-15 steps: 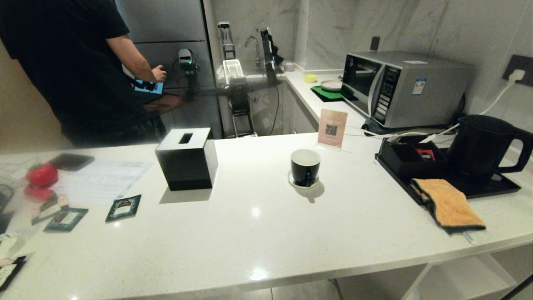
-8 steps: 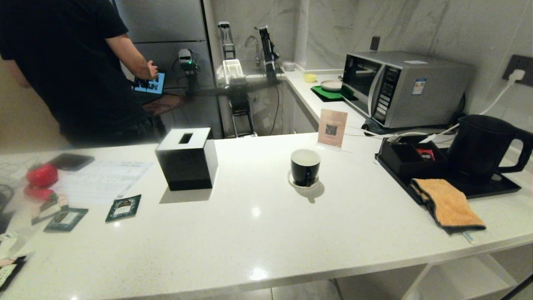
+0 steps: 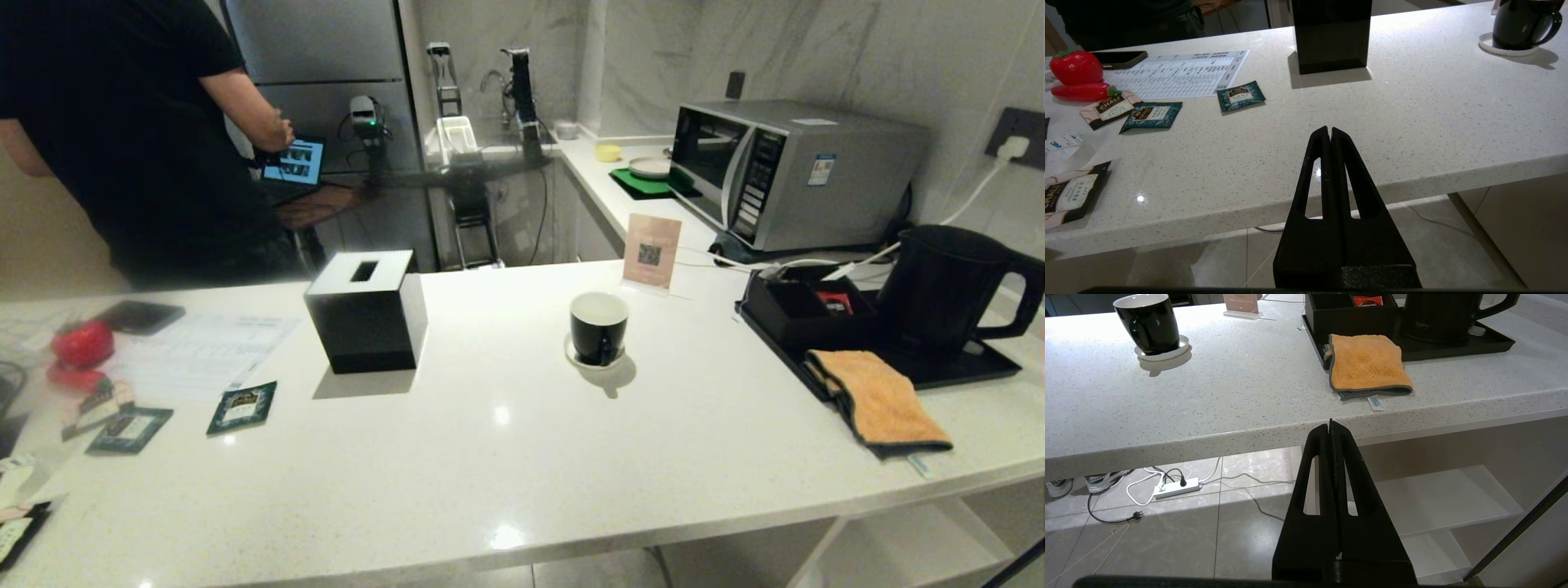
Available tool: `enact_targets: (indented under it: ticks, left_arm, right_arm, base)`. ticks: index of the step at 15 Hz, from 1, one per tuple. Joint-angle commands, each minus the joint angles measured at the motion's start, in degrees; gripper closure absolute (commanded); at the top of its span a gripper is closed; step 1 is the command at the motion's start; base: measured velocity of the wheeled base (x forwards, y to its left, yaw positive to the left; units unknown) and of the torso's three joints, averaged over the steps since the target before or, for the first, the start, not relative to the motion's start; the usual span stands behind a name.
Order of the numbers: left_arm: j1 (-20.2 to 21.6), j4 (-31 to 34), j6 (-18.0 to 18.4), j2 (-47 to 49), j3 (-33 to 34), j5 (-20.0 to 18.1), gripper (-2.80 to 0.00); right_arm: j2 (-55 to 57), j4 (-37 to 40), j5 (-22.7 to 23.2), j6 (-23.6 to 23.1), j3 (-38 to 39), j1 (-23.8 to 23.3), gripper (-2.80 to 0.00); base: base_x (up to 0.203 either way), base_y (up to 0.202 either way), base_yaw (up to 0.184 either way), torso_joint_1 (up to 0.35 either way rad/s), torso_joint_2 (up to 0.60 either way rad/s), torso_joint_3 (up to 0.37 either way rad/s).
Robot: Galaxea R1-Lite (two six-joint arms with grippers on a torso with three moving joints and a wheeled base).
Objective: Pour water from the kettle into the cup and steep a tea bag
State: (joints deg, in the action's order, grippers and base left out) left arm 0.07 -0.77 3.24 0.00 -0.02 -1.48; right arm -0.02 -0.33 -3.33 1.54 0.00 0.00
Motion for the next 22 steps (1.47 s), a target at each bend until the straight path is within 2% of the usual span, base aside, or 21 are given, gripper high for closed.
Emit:
enact_targets:
  ticks: [1,17,22]
  left_arm:
    - [0.0,0.0,0.0,0.1,0.0,0.0,0.0]
    - [0.0,0.0,0.0,0.1,0.0,0.0,0.0]
    - [0.0,0.0,0.0,0.1,0.0,0.0,0.0]
  right_arm:
    - [0.1,0.0,0.0,0.0,0.0,0.0,0.0]
    - [0.4,0.0,-0.3,1.3,0.0,0.0,0.0]
    - [11.9,-4.6,-0.7,1.8,-1.7,0.0,0.0]
  base:
    - [0.0,0.0,0.0,0.0,0.0,0.0]
    - [0.0,0.0,0.0,0.0,0.0,0.0]
    - [0.0,0.0,0.0,0.0,0.0,0.0]
